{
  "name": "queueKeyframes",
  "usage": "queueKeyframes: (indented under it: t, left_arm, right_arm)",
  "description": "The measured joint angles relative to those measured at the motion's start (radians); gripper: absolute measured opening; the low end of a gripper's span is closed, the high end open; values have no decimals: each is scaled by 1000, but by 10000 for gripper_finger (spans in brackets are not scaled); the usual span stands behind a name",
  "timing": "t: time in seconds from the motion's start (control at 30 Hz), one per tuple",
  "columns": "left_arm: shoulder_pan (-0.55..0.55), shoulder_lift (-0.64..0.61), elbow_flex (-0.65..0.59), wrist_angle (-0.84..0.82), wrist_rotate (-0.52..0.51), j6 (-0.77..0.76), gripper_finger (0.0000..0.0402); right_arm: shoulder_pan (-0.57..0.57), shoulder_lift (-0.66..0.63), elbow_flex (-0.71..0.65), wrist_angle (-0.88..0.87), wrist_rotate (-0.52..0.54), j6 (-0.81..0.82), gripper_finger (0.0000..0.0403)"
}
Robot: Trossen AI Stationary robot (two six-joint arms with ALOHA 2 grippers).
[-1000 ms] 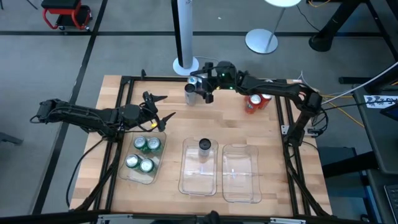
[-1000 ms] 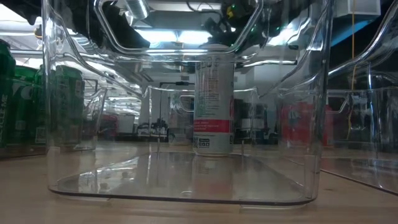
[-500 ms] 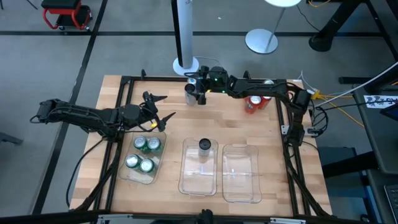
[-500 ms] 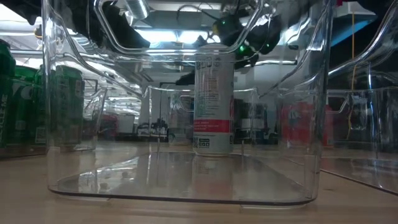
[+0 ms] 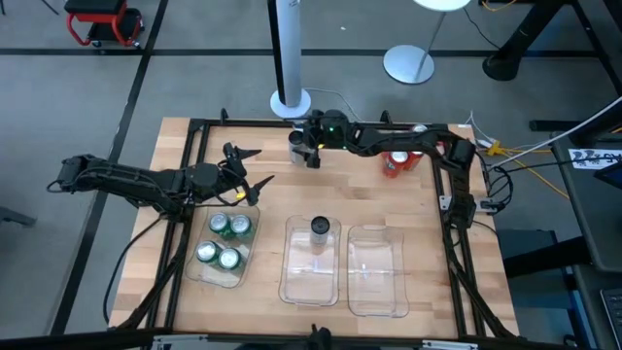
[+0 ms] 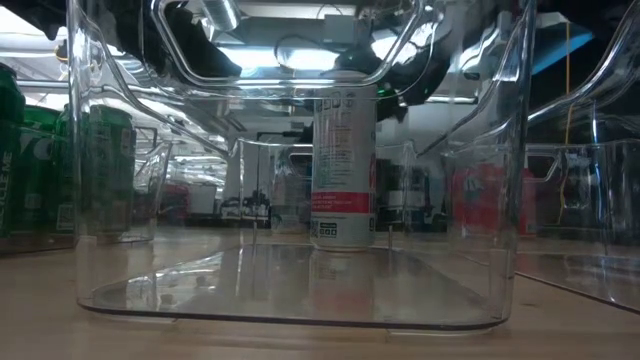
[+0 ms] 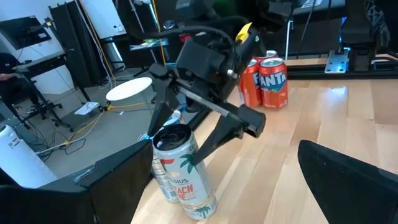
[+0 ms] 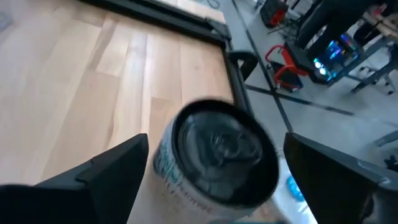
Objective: Sort soda cans
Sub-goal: Put the white soda can into the middle transparent bin
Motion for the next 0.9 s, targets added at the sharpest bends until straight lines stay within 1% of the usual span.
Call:
queueKeyframes:
  t: [0.13,0.23,0.33,0.67,0.8,0.9]
  left_arm:
    - [0,0,0,0,0,1,388]
    - [0,0,0,0,0,1,388]
    - [0,0,0,0,0,1,388]
    - [0,0,0,1,0,1,388]
    - [0,0,0,5,0,3,388]
    - [0,0,0,6,0,3,388]
  right_arm:
    - [0,7,0,-4,24,5,373]
    - [2,7,0,-23,71,-7,373]
    - [1,8,0,-42,78,-40,372]
    - [8,17,0,-43,62,-7,372]
    - [11,50,1,27,41,14,372]
    - [19,72,3,71,31,0,372]
